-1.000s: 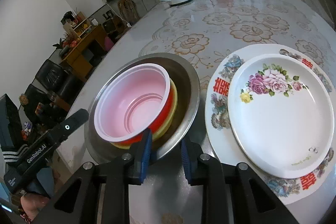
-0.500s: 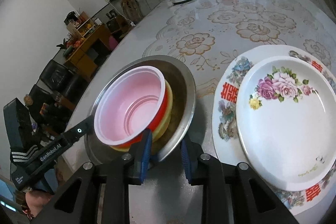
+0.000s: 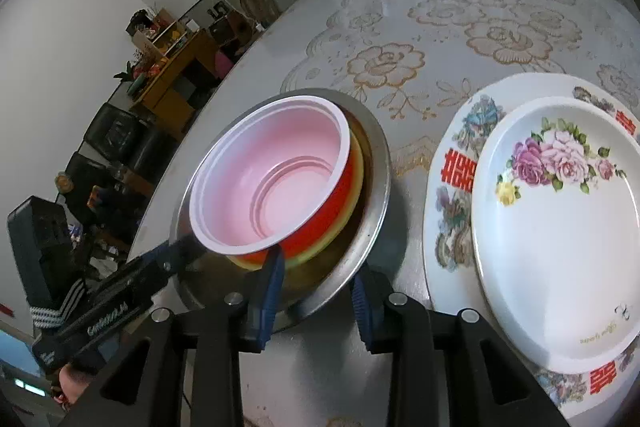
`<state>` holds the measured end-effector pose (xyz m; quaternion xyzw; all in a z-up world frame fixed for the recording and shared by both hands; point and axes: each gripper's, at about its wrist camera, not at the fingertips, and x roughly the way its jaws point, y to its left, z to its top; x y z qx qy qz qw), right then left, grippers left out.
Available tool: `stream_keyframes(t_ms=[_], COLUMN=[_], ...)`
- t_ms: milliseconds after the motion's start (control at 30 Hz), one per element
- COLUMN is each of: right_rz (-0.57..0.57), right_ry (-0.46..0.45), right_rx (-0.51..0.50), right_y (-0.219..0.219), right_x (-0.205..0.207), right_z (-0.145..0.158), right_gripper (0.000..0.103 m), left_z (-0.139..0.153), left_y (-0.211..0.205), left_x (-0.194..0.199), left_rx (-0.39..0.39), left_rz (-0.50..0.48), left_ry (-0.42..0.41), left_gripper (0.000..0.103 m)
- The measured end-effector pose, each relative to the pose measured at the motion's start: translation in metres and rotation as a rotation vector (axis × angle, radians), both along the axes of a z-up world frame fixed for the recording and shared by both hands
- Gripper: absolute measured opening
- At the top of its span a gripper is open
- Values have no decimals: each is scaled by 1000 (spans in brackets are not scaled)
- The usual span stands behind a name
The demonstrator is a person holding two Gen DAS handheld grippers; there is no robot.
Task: Organize plates and bowls
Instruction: 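Grasp the steel bowl rim with both grippers, then lift the nested bowls with both grippers and carry them over the plate stack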
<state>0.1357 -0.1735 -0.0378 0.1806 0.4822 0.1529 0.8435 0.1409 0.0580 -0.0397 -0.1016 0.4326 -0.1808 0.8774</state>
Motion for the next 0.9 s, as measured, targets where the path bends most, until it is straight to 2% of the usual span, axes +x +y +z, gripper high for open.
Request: stream_keyframes(t_ms=[33, 100, 200, 300, 600, 900], right_rz=[0, -4, 0, -4, 2, -15], right_ry=[-8, -19, -49, -77, -111, -164], right_rx=[-10, -27, -42, -37, -35, -38], right_y=[1, 3, 4, 4, 5, -3], right_x=[1, -1, -4, -8, -12, -24], right_z=[0, 0, 0, 0, 0, 20], right_gripper=[30, 28, 27, 23, 22, 22], left_z=[0, 1, -1, -2, 3, 25], left_y=[-5, -10, -7, -8, -7, -17], left_x=[-1, -5, -6, -11, -23, -32], left_rx=[1, 43, 32, 54, 68, 64], left_rz=[-22, -20, -22, -25, -10, -14], left_ry=[-7, -41, -56, -92, -144, -209], left_gripper=[33, 34, 34, 34, 34, 34])
